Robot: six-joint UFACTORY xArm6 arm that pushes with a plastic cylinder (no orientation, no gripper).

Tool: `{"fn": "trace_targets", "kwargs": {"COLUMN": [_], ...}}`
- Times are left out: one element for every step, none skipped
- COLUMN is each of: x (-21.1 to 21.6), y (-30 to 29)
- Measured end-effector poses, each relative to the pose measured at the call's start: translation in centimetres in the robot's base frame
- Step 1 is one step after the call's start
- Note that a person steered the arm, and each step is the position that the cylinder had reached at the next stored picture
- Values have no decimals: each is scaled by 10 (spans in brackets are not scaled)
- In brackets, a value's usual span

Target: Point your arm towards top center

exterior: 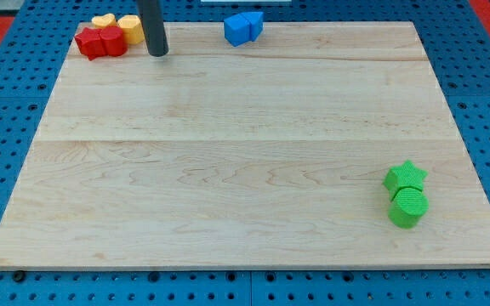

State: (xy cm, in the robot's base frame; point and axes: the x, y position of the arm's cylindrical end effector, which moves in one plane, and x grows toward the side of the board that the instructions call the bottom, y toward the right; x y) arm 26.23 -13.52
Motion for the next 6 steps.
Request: {"fn": "trace_targets", "kwargs": {"x": [-19, -44, -70, -70, -70, -70], "y": [0, 0, 7, 13, 30, 45]}}
